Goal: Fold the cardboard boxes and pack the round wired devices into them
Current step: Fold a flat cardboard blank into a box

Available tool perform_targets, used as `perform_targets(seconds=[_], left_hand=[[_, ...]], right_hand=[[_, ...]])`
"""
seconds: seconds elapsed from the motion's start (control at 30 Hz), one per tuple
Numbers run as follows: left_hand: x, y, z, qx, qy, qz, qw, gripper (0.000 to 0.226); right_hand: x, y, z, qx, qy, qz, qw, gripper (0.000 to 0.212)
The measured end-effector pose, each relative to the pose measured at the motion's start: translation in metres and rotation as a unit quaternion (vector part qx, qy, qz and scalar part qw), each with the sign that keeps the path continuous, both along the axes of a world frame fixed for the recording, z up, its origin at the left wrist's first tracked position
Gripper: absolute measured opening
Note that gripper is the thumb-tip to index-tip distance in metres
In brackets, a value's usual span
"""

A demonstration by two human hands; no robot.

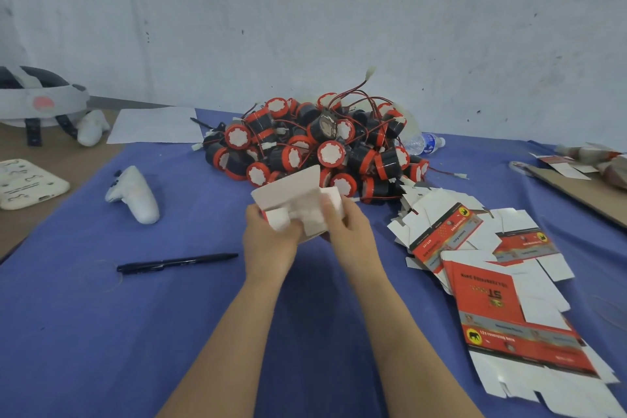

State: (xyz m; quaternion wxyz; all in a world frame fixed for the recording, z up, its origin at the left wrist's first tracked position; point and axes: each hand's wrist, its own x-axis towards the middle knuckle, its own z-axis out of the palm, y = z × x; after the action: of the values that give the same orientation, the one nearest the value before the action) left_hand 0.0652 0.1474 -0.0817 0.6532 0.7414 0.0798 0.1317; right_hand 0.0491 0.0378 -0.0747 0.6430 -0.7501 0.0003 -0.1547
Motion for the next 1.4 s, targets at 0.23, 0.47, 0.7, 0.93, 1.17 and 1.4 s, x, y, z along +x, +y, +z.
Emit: perform_targets(seconds=[0.23,0.47,0.7,0.93,1.17,1.4], left_hand=[[-0.016,-0.007,0.013,-0.144,-0.017,-0.225,0.963,0.057],[-0.033,-0.010,0.035,-0.126,-0.007,-0.303,0.945,0.040],[-0.026,-0.008,0.032,-0.223,0.028,-0.193,0.955,0.035],[-0.011,-0.001,0.028,-0.219,0.125,-0.117,0.961,0.039],[-0.015,0.001,0.026,-0.143,0.069,-0.126,0.979,0.052],[-0.018,-0.003,0.023,-0.295,0.073,-0.200,0.932,0.052]], right_hand=[[0.010,-0.014,-0.002,0.139,0.058,-0.048,0.987,0.055],[0.018,-0.027,-0.012,0.159,0.176,-0.132,0.962,0.060],[0.015,-0.020,-0.006,-0.091,0.114,-0.138,0.980,0.060],[-0.005,-0.015,0.003,-0.244,-0.112,-0.161,0.950,0.078],[-0.010,-0.023,0.016,-0.155,-0.150,-0.172,0.961,0.012],[-0.011,-0.026,0.018,-0.039,-0.093,-0.115,0.988,0.028]])
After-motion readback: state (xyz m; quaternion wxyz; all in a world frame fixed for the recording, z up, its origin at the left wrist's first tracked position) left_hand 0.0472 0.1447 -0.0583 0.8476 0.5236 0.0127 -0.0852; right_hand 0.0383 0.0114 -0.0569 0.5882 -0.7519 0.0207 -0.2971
